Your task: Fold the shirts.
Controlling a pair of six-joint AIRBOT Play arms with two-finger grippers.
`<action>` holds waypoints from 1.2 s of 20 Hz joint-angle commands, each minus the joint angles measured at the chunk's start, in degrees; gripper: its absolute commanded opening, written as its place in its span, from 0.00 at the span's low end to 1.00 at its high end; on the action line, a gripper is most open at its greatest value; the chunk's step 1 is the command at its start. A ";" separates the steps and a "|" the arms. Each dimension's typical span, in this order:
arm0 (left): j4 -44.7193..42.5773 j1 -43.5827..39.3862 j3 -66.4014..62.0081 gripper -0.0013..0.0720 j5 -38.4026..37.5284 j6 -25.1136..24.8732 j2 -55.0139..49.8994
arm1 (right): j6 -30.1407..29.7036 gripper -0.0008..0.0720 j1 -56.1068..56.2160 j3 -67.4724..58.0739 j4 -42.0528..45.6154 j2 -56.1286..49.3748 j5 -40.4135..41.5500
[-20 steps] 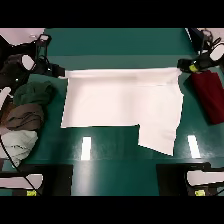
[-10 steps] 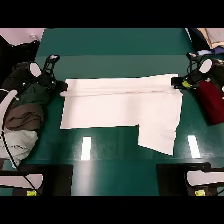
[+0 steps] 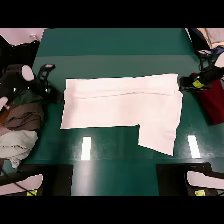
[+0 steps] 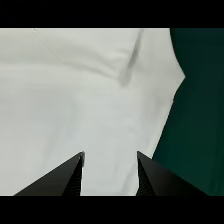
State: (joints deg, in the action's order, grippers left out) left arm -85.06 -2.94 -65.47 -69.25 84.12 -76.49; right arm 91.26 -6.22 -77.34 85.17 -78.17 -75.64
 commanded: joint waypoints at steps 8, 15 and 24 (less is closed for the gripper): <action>7.76 0.00 23.17 0.74 7.72 2.97 10.01 | -0.24 0.54 2.99 12.79 -0.17 16.06 3.45; 12.07 0.00 24.24 0.41 7.74 2.89 10.01 | -0.24 0.54 2.95 12.81 -0.15 18.56 3.39; 12.02 0.00 21.94 0.06 5.60 1.36 14.03 | -0.31 0.54 -3.41 22.86 -0.17 18.67 -7.04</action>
State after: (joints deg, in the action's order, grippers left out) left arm -73.21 -3.01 -42.61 -62.89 86.67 -64.55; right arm 90.96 -6.63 -59.77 85.03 -59.61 -79.44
